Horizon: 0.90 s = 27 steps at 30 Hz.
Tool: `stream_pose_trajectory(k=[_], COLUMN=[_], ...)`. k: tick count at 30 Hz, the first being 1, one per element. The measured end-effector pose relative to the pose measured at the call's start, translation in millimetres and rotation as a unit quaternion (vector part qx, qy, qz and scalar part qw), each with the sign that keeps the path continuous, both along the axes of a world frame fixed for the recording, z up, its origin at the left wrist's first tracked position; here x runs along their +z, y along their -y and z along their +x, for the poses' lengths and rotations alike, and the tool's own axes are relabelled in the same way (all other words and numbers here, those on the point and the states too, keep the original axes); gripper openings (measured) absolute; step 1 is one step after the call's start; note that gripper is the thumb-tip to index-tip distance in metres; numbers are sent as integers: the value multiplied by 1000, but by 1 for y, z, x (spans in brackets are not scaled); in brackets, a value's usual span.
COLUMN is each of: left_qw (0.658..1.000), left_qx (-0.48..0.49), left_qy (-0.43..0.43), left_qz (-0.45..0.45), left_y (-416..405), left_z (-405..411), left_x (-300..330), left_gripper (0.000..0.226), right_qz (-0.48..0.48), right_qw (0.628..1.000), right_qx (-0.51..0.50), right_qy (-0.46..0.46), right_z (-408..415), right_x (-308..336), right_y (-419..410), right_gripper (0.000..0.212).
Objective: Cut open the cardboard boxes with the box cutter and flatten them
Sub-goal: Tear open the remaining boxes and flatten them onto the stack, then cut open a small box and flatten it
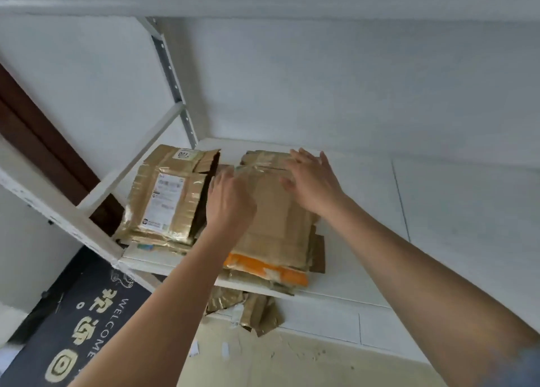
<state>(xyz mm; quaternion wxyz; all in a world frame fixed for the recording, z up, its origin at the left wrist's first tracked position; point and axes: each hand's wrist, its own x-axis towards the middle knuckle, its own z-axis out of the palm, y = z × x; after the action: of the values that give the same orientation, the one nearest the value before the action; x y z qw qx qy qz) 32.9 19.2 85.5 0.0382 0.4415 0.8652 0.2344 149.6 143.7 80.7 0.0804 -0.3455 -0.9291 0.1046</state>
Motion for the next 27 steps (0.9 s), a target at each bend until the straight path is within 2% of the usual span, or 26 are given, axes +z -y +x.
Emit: stream_pose_trajectory(k=[8, 12, 15, 19, 27], left_qw=[989, 969, 956, 950, 944], left_qx=[-136, -224, -263, -277, -306], left_qy=[44, 75, 93, 89, 43], left_qz=[-31, -75, -94, -115, -118], left_y=[-80, -107, -124, -153, -233], left_z=[234, 364, 435, 495, 554], left_x=[-35, -53, -59, -60, -70], left_gripper=[44, 46, 46, 46, 46], right_qz=[-22, -24, -46, -56, -85], right_qw=[987, 967, 950, 939, 906], right_qx=[-155, -246, -296, -331, -414], right_qy=[40, 69, 93, 68, -9], right_z=[289, 446, 533, 603, 677], right_x=[-23, -37, -39, -42, -66], right_y=[-39, -52, -64, -90, -161], right_gripper=[50, 50, 51, 50, 57])
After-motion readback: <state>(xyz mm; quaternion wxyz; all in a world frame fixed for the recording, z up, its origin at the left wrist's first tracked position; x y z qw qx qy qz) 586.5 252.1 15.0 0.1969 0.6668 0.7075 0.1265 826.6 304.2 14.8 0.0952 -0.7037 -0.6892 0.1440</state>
